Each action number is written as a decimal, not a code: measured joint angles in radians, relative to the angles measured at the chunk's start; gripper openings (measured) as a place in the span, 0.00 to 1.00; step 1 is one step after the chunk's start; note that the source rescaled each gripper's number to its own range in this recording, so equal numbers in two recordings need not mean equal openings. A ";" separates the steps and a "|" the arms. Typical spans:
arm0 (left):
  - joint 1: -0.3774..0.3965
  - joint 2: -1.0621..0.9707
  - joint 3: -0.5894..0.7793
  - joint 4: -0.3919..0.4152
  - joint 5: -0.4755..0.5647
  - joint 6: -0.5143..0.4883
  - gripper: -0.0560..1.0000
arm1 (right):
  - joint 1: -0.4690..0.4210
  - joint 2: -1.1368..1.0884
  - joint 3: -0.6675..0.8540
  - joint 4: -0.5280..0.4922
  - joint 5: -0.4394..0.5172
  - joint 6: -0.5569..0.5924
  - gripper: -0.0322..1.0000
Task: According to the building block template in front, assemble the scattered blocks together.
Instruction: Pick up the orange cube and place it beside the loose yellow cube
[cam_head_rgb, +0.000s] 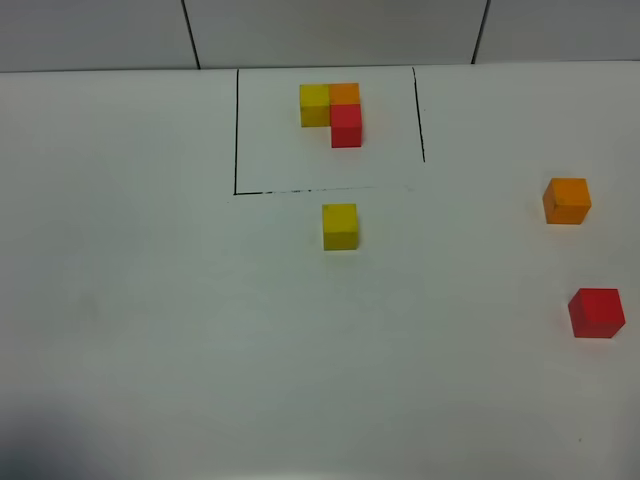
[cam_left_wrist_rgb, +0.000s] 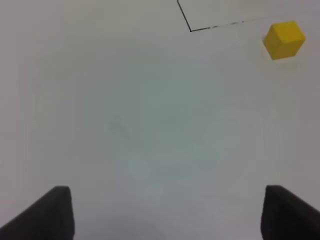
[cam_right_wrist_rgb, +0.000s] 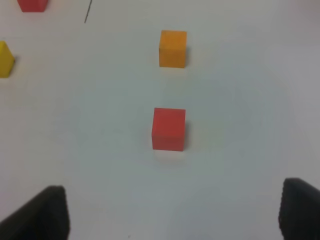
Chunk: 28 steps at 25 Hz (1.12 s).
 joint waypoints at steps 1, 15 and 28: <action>0.000 -0.024 0.010 -0.008 0.008 0.000 0.81 | 0.000 0.000 0.000 0.001 0.000 0.000 0.81; 0.000 -0.264 0.079 -0.023 0.073 0.010 0.81 | 0.000 0.000 0.000 0.003 0.000 0.000 0.81; 0.000 -0.277 0.078 -0.019 0.079 -0.002 0.81 | 0.000 0.000 0.000 0.003 0.000 0.000 0.81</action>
